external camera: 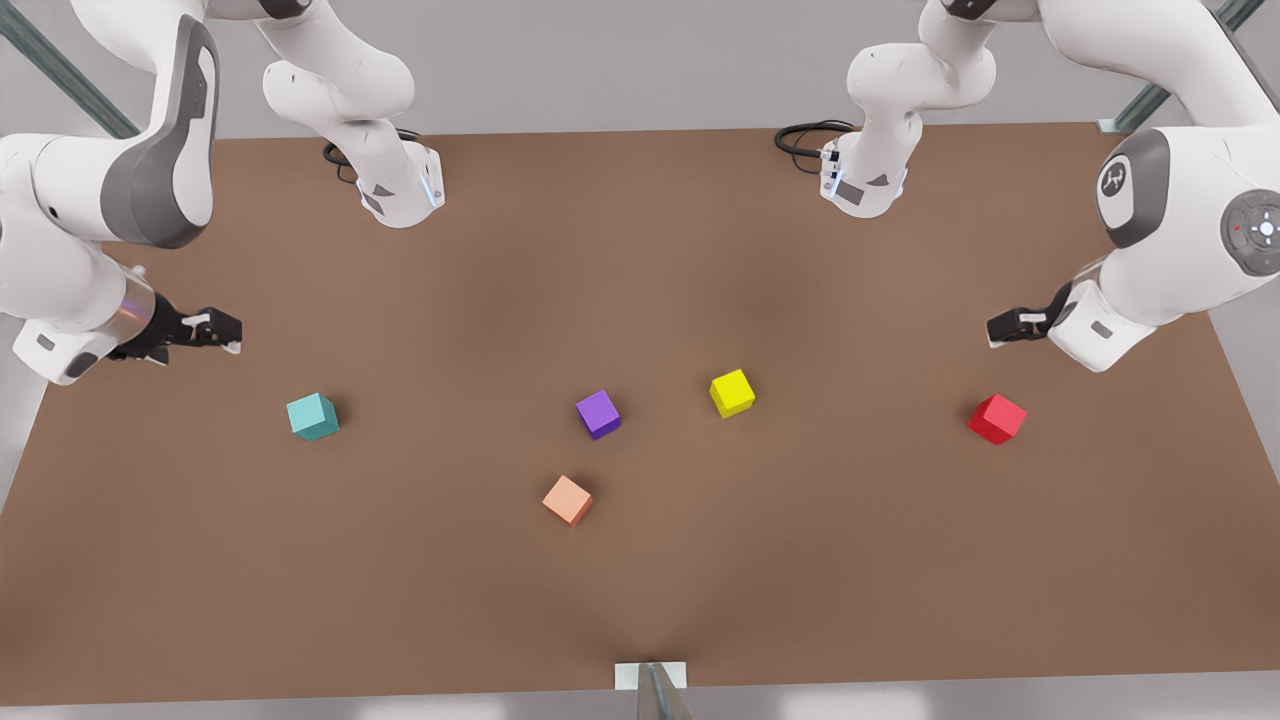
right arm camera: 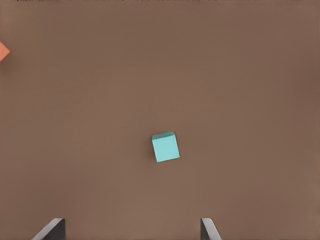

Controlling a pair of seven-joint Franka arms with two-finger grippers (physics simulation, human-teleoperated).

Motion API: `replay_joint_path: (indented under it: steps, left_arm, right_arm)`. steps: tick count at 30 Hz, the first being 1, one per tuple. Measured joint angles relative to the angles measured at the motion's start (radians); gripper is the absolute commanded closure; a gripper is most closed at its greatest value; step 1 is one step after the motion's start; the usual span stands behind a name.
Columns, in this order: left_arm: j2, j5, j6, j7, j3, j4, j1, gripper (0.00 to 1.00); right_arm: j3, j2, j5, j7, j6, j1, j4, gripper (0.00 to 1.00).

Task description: Pick up red wooden cube and pass to hand red wooden cube and place in blue wooden cube

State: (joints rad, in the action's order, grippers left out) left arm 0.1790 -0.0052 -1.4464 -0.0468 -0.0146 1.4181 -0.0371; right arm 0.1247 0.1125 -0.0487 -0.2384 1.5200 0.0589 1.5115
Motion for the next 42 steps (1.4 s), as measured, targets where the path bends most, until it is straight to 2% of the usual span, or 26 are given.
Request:
replay_joint_path:
  steps: [3,6,9,11,18,22,33,42]
  left_arm:
    - [0.041,0.001,-0.011,0.003,-0.003,-0.003,0.003,0.0]
    - [0.211,0.004,-0.025,-0.003,-0.009,-0.068,0.061,0.0]
    - [0.346,0.002,-0.128,-0.035,-0.034,-0.041,0.117,0.0]
    - [0.377,-0.024,-0.219,-0.061,-0.07,0.022,0.136,0.0]
    - [0.303,-0.071,-0.469,-0.161,-0.18,0.293,0.144,0.0]
    - [0.295,-0.096,-0.592,-0.235,-0.191,0.385,0.142,0.0]
    - [0.328,-0.159,-0.808,-0.388,-0.192,0.478,0.141,0.0]
    - [0.37,-0.184,-0.886,-0.458,-0.191,0.506,0.135,0.0]
  right_arm:
    - [0.0,0.002,0.0,-0.011,0.01,-0.001,-0.004,0.0]
    - [0.004,0.006,0.0,-0.02,0.015,-0.004,-0.019,0.0]
    - [0.003,0.006,-0.006,-0.027,0.011,-0.007,-0.022,0.0]
    - [0.002,0.008,-0.025,-0.031,0.007,0.0,-0.023,0.0]
    - [0.002,0.01,-0.082,-0.042,0.007,0.0,-0.024,0.0]
    - [0.002,0.037,-0.089,-0.047,0.006,-0.002,-0.042,0.0]
    - [0.002,0.07,-0.093,-0.056,0.005,0.0,-0.052,0.0]
    - [0.002,0.073,-0.094,-0.061,0.002,-0.001,-0.051,0.0]
